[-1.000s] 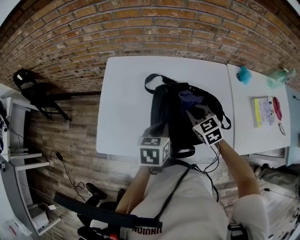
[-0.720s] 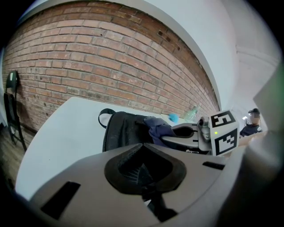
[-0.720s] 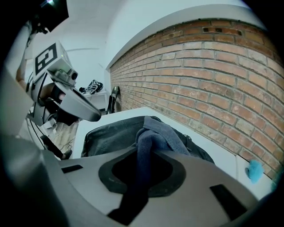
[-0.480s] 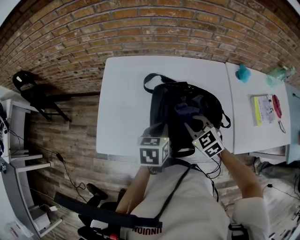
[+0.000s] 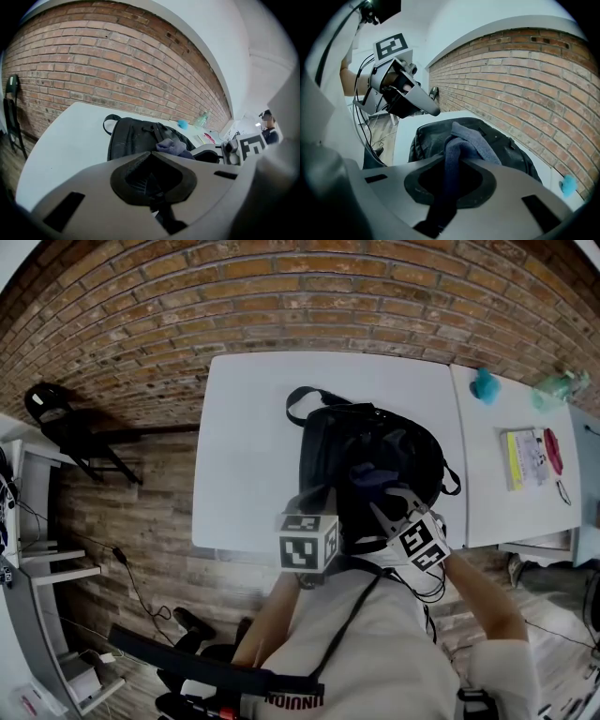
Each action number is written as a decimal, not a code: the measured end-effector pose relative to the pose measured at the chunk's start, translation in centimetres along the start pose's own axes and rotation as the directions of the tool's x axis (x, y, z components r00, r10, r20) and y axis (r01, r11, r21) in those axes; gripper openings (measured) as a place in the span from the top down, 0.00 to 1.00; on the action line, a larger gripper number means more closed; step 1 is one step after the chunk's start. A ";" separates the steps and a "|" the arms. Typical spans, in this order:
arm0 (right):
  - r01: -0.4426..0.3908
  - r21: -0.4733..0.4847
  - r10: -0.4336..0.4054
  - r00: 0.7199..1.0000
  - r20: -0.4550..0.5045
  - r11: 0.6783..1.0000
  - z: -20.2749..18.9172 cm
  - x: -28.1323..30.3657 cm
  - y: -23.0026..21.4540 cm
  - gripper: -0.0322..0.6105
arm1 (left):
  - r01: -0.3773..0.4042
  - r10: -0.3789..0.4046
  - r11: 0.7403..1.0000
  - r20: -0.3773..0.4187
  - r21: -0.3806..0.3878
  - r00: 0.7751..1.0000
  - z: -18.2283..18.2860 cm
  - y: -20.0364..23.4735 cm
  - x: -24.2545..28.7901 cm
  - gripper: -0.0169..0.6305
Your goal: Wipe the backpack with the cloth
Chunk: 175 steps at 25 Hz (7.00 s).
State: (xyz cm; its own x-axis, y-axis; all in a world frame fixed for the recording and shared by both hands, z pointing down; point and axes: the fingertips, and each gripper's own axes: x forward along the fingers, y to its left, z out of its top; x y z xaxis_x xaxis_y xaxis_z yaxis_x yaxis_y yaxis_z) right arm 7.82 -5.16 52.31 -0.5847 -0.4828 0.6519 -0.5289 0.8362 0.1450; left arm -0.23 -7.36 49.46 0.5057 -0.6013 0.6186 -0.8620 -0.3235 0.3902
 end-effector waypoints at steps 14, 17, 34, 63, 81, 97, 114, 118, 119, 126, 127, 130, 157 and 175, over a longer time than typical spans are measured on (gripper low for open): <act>-0.077 -0.064 0.074 0.997 -0.035 0.995 -1.5 -1.6 3.5 0.89 | -0.004 0.004 1.000 0.001 -0.002 1.000 -0.1 0.2 0.0 0.97; -0.100 -0.064 0.097 0.994 -0.052 0.993 -2.0 -1.7 4.4 0.89 | -0.002 0.002 1.000 -0.001 -0.002 1.000 -0.1 0.1 -0.1 0.97; -0.237 0.006 0.237 0.966 -0.108 0.971 -1.9 -2.9 4.1 0.89 | -0.010 0.011 1.000 0.004 -0.024 1.000 0.3 0.9 -0.3 0.97; 0.223 0.063 -0.221 0.975 -0.033 0.973 6.1 10.3 -16.7 0.89 | -0.020 0.020 0.998 -0.011 -0.056 1.000 0.7 2.6 0.2 0.97; 0.170 0.013 -0.170 0.985 -0.010 0.985 5.4 8.9 -13.6 0.89 | -0.010 0.009 0.998 -0.012 -0.062 1.000 0.5 2.1 0.5 0.97; 0.059 -0.049 -0.058 0.998 0.013 0.997 4.5 6.0 -7.3 0.89 | -0.011 0.011 0.998 -0.003 -0.062 1.000 -0.1 1.5 -0.1 0.97; -0.033 -0.179 0.039 0.999 0.028 0.983 2.9 2.9 -0.9 0.89 | -0.023 0.023 0.997 0.005 -0.071 1.000 -0.3 1.5 -0.4 0.97; -0.049 -0.161 0.054 0.998 0.027 0.986 2.5 2.4 -0.2 0.89 | -0.028 0.029 0.997 0.006 -0.071 1.000 -0.2 1.5 -0.4 0.97; -0.053 -0.159 0.058 0.998 0.027 0.986 2.3 2.3 -0.1 0.89 | -0.029 0.030 0.997 0.006 -0.070 1.000 -0.1 1.5 -0.4 0.97; -0.071 -0.167 0.077 0.997 0.029 0.983 1.7 1.5 1.0 0.89 | -0.030 0.030 0.997 0.002 -0.065 1.000 -0.3 1.5 -0.3 0.97; -0.071 -0.172 0.078 0.997 0.030 0.982 1.6 1.3 1.2 0.89 | -0.030 0.030 0.998 0.002 -0.064 1.000 -0.3 1.5 -0.4 0.97; -0.068 -0.189 0.076 0.996 0.036 0.980 1.4 1.0 1.9 0.89 | -0.030 0.030 0.998 0.003 -0.063 1.000 -0.2 1.6 -0.4 0.97; -0.333 -0.129 0.333 0.943 -0.021 0.934 2.2 -0.8 3.8 0.89 | -0.023 0.024 0.998 0.021 -0.061 1.000 0.7 2.0 -0.8 0.97; 0.066 0.110 -0.084 0.982 0.169 0.992 11.4 6.9 -16.3 0.89 | -0.012 0.012 0.998 0.001 -0.067 1.000 1.0 1.9 0.0 0.97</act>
State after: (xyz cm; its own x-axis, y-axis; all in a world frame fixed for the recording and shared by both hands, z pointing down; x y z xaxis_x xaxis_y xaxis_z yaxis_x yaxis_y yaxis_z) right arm 5.41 -25.09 45.98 -0.6336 -0.5885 0.5023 -0.6308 0.7688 0.1050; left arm -1.95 -8.68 49.54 0.4950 -0.6059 0.6228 -0.8639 -0.2661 0.4277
